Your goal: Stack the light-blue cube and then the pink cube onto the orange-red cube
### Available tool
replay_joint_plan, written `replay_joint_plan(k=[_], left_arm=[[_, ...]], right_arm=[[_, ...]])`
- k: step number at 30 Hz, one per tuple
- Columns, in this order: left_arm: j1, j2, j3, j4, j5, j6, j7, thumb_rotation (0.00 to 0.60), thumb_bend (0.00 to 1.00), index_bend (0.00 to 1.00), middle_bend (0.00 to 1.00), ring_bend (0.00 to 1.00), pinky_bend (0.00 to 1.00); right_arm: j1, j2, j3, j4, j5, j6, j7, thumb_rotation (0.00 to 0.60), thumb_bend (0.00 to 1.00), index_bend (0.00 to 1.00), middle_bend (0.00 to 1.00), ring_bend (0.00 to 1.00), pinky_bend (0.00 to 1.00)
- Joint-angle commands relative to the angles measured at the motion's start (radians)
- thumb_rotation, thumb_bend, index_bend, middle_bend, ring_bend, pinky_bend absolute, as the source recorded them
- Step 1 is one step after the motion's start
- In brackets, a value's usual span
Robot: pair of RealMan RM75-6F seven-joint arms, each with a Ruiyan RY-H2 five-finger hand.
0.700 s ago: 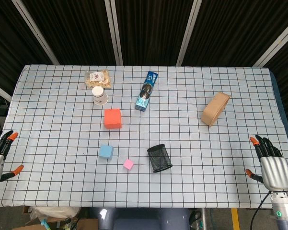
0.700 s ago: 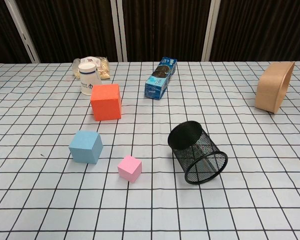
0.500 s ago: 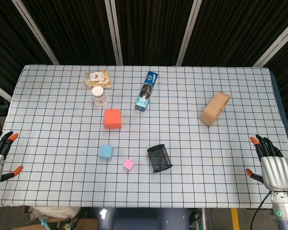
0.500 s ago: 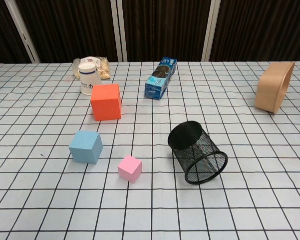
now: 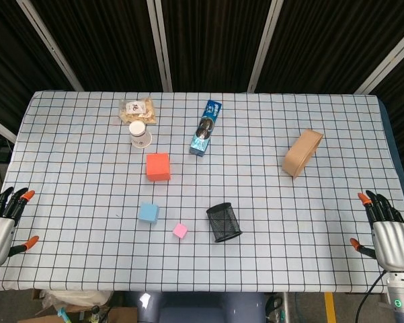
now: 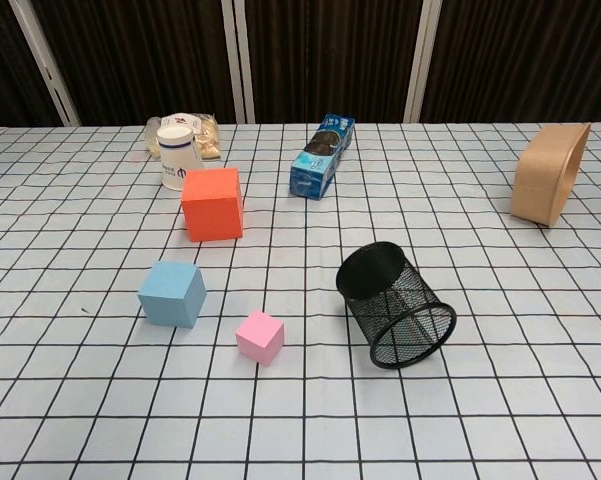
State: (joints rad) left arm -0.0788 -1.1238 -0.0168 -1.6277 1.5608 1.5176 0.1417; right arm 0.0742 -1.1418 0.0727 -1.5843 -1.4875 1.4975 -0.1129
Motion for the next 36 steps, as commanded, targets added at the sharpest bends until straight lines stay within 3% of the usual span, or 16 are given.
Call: replay_joint_plan(k=[1,7,10,13,14,18,24,28,33,36], left_arm=[[0.006,0.004,0.007,-0.012,0.013,0.012,0.002,0.6,0.12,0.1,0.09,0.0,0.12],[-0.001,0.006,0.013,-0.008,0.031,0.002,-0.014,0.6,0.12,0.1,0.09,0.0,0.12],[-0.012,-0.013,0.008,0.014,0.045,0.003,-0.027,0.6,0.12,0.12,0.15,0.01,0.12],[-0.062,-0.017,0.02,-0.004,0.055,-0.089,-0.111,0.6,0.12,0.16,0.3,0.13,0.23],[-0.079,-0.01,0.02,-0.016,0.058,-0.116,-0.133,0.6,0.12,0.18,0.38,0.22,0.32],[-0.186,0.013,-0.018,-0.102,0.058,-0.241,-0.18,0.6,0.12,0.23,0.58,0.42,0.49],[-0.278,0.012,-0.06,-0.256,-0.037,-0.387,0.01,0.6,0.12,0.24,0.75,0.58,0.6],[-0.343,-0.016,-0.084,-0.342,-0.207,-0.497,0.169,0.6,0.12,0.24,0.83,0.66,0.66],[-0.397,-0.114,-0.102,-0.386,-0.391,-0.457,0.473,0.6,0.12,0.23,0.86,0.7,0.71],[-0.419,-0.191,-0.113,-0.401,-0.486,-0.397,0.592,0.6,0.12,0.23,0.86,0.7,0.71]], right_arm=[[0.001,0.0,0.0,0.0,-0.003,0.001,0.001,0.6,0.14,0.11,0.11,0.1,0.28],[0.006,-0.003,0.001,0.004,0.007,-0.016,-0.002,0.6,0.14,0.11,0.11,0.1,0.28],[0.006,-0.005,-0.001,0.003,0.009,-0.021,0.0,0.6,0.14,0.11,0.11,0.1,0.28],[0.011,-0.004,-0.002,0.006,0.021,-0.042,0.01,0.6,0.14,0.11,0.11,0.1,0.3],[0.014,-0.005,0.0,0.009,0.026,-0.048,0.008,0.6,0.14,0.11,0.11,0.1,0.3],[0.025,-0.007,-0.003,0.012,0.032,-0.075,0.014,0.6,0.14,0.11,0.11,0.1,0.31],[0.027,-0.006,-0.005,0.019,0.032,-0.082,0.027,0.6,0.14,0.11,0.11,0.1,0.31],[0.028,-0.003,-0.008,0.021,0.027,-0.085,0.041,0.6,0.14,0.11,0.11,0.1,0.31],[0.028,0.004,-0.008,0.023,0.025,-0.084,0.061,0.6,0.14,0.11,0.11,0.12,0.32],[0.03,0.007,-0.01,0.024,0.028,-0.092,0.072,0.6,0.14,0.11,0.11,0.12,0.32]])
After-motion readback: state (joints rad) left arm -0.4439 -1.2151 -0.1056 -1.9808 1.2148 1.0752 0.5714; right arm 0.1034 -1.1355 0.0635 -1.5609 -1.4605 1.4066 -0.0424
